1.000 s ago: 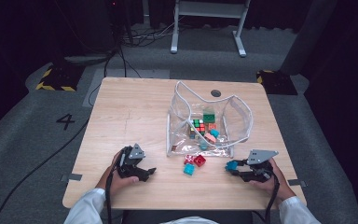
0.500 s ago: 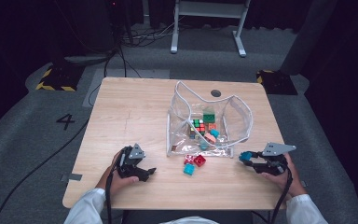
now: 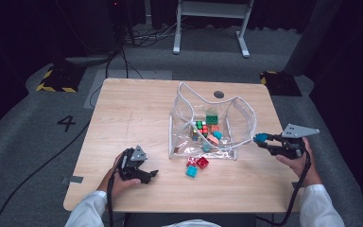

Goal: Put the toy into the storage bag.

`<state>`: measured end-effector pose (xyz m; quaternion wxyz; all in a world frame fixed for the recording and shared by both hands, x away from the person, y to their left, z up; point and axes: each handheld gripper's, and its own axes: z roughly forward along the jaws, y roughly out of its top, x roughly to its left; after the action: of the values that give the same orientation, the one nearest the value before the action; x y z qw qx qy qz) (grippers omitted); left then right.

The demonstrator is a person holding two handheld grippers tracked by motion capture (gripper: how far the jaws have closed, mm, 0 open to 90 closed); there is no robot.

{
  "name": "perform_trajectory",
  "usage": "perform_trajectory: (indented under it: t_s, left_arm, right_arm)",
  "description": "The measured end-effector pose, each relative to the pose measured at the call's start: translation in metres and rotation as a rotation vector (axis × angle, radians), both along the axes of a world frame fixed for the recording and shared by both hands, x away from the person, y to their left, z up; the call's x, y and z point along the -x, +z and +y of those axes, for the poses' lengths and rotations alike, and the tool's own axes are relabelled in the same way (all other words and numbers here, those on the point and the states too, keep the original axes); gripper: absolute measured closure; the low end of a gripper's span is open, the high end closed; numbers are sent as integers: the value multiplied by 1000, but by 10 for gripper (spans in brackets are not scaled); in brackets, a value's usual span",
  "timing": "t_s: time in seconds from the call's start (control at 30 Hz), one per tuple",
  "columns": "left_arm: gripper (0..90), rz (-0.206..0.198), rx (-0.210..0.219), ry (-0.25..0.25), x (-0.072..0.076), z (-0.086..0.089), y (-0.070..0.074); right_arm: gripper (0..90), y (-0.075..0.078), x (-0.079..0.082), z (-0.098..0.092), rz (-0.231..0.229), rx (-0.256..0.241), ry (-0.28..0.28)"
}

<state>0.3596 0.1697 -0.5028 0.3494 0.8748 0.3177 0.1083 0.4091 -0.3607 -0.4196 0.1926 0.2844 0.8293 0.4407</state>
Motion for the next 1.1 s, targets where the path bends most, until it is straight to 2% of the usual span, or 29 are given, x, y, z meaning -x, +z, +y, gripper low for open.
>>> perform_trajectory:
  t_s: [0.2,0.3,0.57,0.67,0.87,0.93,1.03,1.1]
  left_arm:
    - [143,0,0,0,0,0,0]
    - [144,0,0,0,0,0,0]
    - [144,0,0,0,0,0,0]
    - [144,0,0,0,0,0,0]
    - [144,0,0,0,0,0,0]
    - [143,0,0,0,0,0,0]
    - [144,0,0,0,0,0,0]
    - [143,0,0,0,0,0,0]
  right_arm:
    - [588,34,-16,0,-51,-10,-30]
    - [588,45,-22,3,-60,-32,-49]
    - [588,75,-38,9,-89,-50,-75]
    - [588,85,-42,15,-106,-42,-78]
    - [588,98,-45,32,-111,-17,-51]
    - [588,99,-47,38,-115,-22,-31]
    - [589,98,-49,50,-114,-2,1]
    - [588,97,-49,56,-109,-12,26]
